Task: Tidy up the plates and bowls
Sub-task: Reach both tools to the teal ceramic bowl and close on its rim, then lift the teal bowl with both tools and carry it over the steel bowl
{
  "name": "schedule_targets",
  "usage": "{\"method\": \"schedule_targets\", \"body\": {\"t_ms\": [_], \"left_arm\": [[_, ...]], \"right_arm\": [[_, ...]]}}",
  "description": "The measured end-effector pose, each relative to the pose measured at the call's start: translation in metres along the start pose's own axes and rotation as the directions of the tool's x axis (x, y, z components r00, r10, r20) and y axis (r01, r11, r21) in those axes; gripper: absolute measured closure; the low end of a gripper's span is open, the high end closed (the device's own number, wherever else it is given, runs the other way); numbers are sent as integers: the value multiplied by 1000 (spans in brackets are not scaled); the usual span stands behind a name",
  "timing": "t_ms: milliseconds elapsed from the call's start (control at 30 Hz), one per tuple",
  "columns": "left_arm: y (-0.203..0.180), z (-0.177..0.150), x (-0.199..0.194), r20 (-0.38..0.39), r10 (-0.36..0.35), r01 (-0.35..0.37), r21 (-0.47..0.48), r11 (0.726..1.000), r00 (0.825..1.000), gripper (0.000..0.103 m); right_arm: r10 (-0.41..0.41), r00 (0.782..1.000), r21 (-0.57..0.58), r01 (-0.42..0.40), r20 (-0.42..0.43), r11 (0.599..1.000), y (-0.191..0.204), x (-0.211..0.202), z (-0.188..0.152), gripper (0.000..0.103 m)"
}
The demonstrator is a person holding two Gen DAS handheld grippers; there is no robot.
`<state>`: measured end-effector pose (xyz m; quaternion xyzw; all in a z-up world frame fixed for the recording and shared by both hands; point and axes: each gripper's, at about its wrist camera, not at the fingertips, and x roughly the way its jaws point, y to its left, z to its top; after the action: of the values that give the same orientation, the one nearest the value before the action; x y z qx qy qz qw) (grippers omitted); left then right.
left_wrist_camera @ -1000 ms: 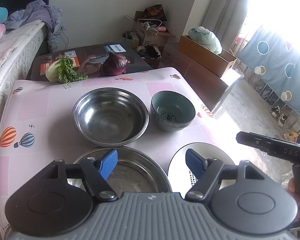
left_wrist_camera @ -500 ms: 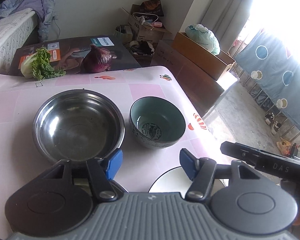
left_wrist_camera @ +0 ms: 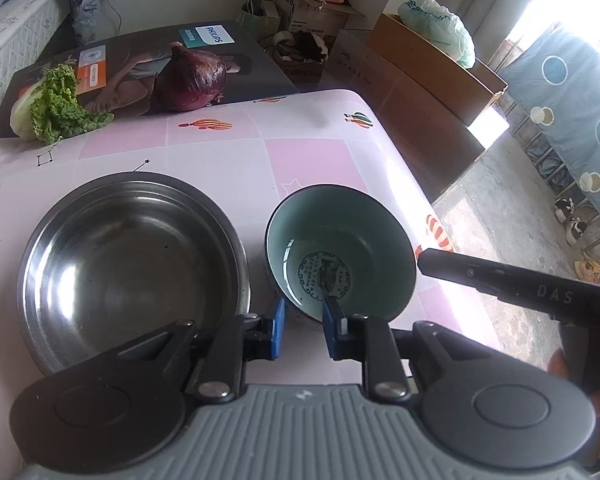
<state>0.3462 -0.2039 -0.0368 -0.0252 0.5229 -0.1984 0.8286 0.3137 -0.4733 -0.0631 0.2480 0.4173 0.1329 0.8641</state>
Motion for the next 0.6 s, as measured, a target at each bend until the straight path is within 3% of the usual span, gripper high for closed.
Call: {"method": "schedule_targets", "body": {"t_ms": [100, 267, 600], "left_arm": [[0, 5, 8, -14, 9, -9, 2, 1000, 1000, 82], [1, 8, 15, -30, 18, -18, 10, 1000, 999, 81], [-4, 8, 14, -66, -64, 65, 21, 998, 996, 80]], "right_arm": [[22, 999, 8, -22, -32, 1000, -5, 17, 6, 68], [15, 998, -44, -18, -63, 999, -1, 37, 12, 86], [-24, 997, -119, 16, -73, 993, -1, 30, 9, 86]]}}
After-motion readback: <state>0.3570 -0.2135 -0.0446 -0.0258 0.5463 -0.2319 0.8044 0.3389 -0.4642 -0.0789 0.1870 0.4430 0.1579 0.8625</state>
